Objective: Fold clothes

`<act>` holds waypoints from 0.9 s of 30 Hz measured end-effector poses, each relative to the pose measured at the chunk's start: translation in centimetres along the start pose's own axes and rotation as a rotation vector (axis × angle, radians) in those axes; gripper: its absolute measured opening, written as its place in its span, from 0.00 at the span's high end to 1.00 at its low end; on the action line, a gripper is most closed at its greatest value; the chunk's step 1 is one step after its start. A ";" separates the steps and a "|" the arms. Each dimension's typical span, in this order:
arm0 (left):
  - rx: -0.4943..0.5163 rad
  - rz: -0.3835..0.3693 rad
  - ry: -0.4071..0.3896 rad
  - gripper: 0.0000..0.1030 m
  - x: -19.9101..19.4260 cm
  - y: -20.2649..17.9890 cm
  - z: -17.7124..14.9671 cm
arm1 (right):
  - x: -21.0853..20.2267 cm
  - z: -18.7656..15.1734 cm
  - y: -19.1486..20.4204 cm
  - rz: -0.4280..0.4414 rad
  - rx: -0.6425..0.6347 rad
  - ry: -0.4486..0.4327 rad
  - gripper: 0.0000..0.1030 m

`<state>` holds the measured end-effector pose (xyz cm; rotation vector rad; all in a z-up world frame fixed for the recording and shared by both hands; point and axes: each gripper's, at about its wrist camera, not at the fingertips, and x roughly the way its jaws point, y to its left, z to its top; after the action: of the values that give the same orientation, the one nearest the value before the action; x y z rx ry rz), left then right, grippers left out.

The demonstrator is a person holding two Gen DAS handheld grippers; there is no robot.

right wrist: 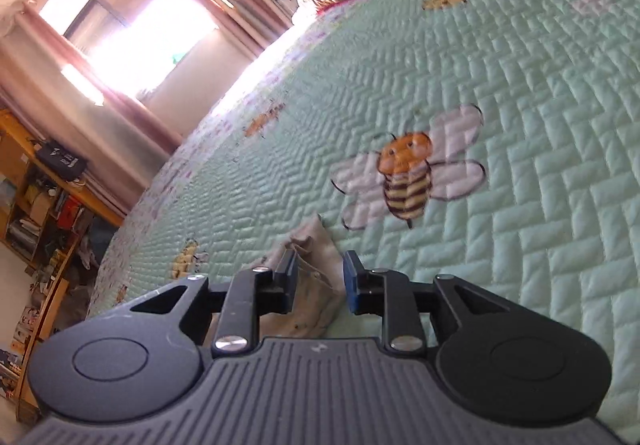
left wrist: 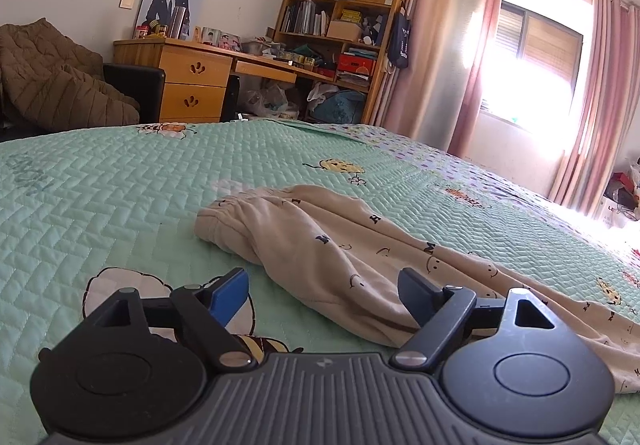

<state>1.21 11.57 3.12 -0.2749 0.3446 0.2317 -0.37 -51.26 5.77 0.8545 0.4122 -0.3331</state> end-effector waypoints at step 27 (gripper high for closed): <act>0.003 0.008 0.030 0.15 0.5 0.1 -0.2 | 4.9 0.8 1.1 -0.037 -0.163 0.027 0.66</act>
<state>1.61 11.69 2.77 -0.2745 0.3759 0.2352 4.54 -51.79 4.69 0.6935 0.4746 -0.3177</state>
